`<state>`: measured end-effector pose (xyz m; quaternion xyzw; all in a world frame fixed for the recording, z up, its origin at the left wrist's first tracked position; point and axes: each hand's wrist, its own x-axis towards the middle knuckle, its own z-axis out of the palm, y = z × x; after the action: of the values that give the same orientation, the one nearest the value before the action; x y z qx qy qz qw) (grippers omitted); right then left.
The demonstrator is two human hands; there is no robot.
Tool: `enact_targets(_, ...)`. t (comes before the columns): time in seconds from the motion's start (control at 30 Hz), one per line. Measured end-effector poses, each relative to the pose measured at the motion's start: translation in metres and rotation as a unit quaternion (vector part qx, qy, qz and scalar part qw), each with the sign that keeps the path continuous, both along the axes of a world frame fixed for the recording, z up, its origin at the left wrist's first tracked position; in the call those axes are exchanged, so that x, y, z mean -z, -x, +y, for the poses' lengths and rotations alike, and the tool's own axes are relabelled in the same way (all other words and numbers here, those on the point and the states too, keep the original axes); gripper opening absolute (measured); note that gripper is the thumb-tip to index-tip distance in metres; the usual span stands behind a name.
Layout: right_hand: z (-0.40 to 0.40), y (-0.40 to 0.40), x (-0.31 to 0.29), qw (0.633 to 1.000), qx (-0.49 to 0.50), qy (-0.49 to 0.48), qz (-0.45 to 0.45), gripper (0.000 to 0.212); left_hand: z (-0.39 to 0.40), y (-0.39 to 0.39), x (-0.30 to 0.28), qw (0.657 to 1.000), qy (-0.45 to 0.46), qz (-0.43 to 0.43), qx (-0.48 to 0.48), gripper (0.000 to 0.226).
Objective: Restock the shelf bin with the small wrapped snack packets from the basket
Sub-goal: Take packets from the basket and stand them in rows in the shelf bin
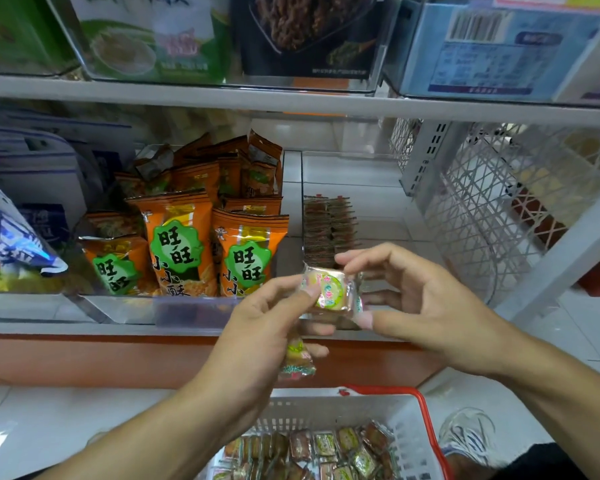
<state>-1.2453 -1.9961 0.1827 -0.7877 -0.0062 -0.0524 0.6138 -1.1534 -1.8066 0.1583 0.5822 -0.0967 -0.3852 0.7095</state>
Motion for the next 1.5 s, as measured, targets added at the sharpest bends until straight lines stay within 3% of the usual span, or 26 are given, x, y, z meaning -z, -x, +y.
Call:
enact_targets(0.13,0.004,-0.004,0.007,0.994,0.108,-0.002,0.018,0.050,-0.001,0.004,0.000,1.000,-0.010,-0.017,-0.005,0.038)
enact_targets(0.33,-0.004,-0.004,0.002,0.988,0.105,-0.087,0.066,0.068,-0.004,0.002,0.001,1.000,-0.003,-0.024,-0.005,0.046)
enact_targets(0.43,-0.004,-0.002,0.000,0.987,0.097,-0.102,0.077,0.064,-0.005,0.003,0.003,0.999,-0.014,-0.032,0.004,0.044)
enact_targets(0.6,-0.003,-0.006,0.002,0.956,0.070,-0.250,0.135,0.052,-0.013,0.000,0.003,0.999,-0.006,-0.048,0.002,0.042)
enact_targets(0.7,-0.013,-0.020,0.000,0.943,0.146,-0.274,0.119,0.046,-0.025,0.000,0.000,0.998,0.007,-0.064,-0.011,0.052)
enact_targets(0.77,-0.028,-0.038,0.003,0.937,0.244,-0.232,0.090,0.038,-0.036,0.000,0.000,0.997,0.005,-0.072,-0.023,0.052)
enact_targets(0.87,-0.062,-0.071,0.020,0.922,0.380,0.013,0.072,0.031,-0.052,-0.003,0.000,0.995,0.012,-0.097,-0.034,0.044)
enact_targets(0.93,-0.084,-0.091,0.039,0.903,0.403,0.119,0.090,0.034,-0.060,-0.006,0.000,0.994,0.005,-0.107,-0.033,0.044)
enact_targets(1.07,-0.120,-0.132,0.079,0.882,0.366,0.267,0.132,0.020,-0.068,-0.012,0.006,0.990,-0.044,-0.136,-0.018,0.043)
enact_targets(1.3,-0.144,-0.183,0.106,0.881,0.348,0.303,0.105,0.036,-0.080,-0.014,0.010,0.990,-0.082,-0.112,0.023,0.038)
enact_targets(1.43,-0.139,-0.192,0.115,0.856,0.455,0.220,0.104,0.040,-0.082,-0.016,0.011,0.991,-0.084,-0.099,0.016,0.032)
enact_targets(1.5,-0.138,-0.192,0.117,0.864,0.450,0.192,0.117,0.044,-0.082,-0.016,0.013,0.991,-0.087,-0.100,0.013,0.030)
